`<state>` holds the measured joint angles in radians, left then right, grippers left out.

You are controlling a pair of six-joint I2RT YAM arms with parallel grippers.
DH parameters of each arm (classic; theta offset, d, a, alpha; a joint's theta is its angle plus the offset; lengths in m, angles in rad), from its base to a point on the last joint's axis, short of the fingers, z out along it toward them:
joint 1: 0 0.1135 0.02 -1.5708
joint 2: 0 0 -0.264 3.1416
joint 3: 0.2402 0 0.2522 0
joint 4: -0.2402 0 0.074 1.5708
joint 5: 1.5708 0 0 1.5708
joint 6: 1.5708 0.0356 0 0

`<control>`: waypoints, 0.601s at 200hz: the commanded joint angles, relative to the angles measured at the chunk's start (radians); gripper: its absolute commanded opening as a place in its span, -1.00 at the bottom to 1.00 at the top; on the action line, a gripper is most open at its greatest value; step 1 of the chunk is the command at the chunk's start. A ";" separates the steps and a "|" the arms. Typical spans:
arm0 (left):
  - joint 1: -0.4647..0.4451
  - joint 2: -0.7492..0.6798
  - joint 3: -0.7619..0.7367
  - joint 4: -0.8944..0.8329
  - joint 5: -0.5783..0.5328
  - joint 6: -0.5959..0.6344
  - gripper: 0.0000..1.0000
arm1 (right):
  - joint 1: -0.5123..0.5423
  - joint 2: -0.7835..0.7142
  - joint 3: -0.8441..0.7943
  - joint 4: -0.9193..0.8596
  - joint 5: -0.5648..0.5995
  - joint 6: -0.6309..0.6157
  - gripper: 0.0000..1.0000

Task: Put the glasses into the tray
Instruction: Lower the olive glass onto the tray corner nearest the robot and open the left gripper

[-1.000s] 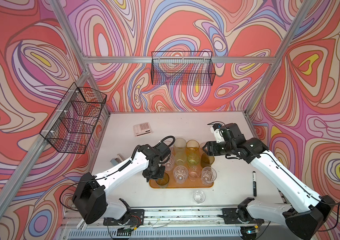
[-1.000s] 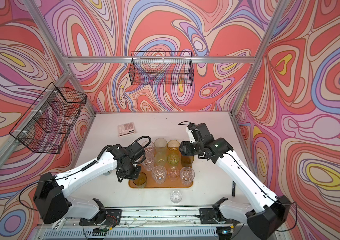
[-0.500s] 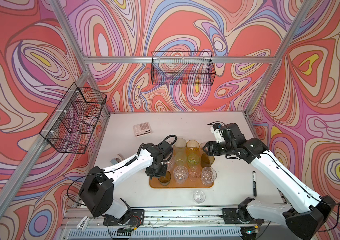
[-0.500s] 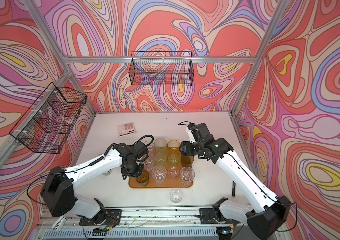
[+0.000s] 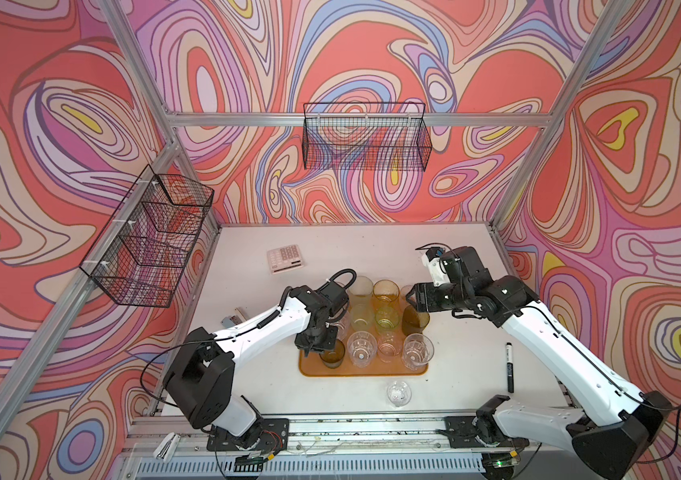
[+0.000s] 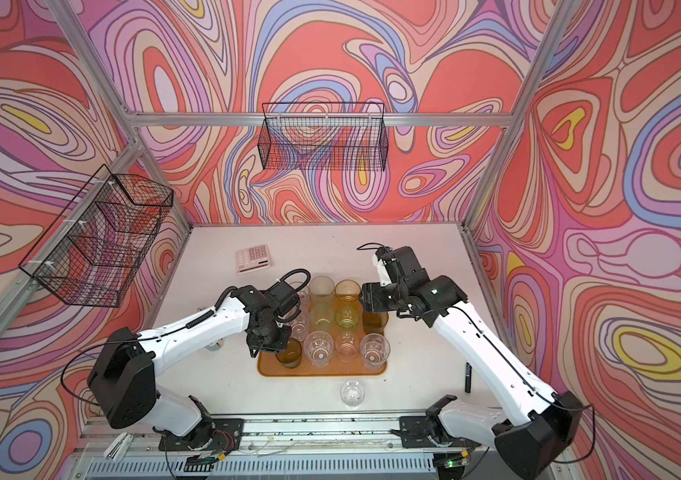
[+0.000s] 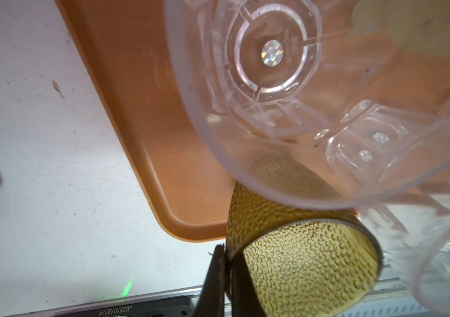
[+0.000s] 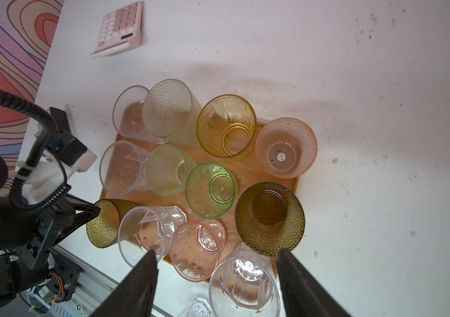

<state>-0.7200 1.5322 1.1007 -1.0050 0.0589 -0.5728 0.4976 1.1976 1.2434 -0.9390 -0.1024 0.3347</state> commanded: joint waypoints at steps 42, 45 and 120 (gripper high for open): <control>0.004 0.006 0.015 0.002 0.011 -0.011 -0.80 | -0.004 -0.010 -0.004 -0.003 -0.003 -0.006 0.42; 0.004 0.006 0.016 0.003 0.010 -0.011 -0.80 | -0.005 -0.010 -0.004 -0.003 -0.003 -0.006 0.42; 0.004 -0.005 0.017 -0.005 0.028 -0.017 -0.61 | -0.004 -0.015 -0.003 -0.005 0.002 -0.008 0.42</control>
<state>-0.7200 1.5337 1.1007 -0.9974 0.0830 -0.5755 0.4976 1.1976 1.2434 -0.9386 -0.1024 0.3340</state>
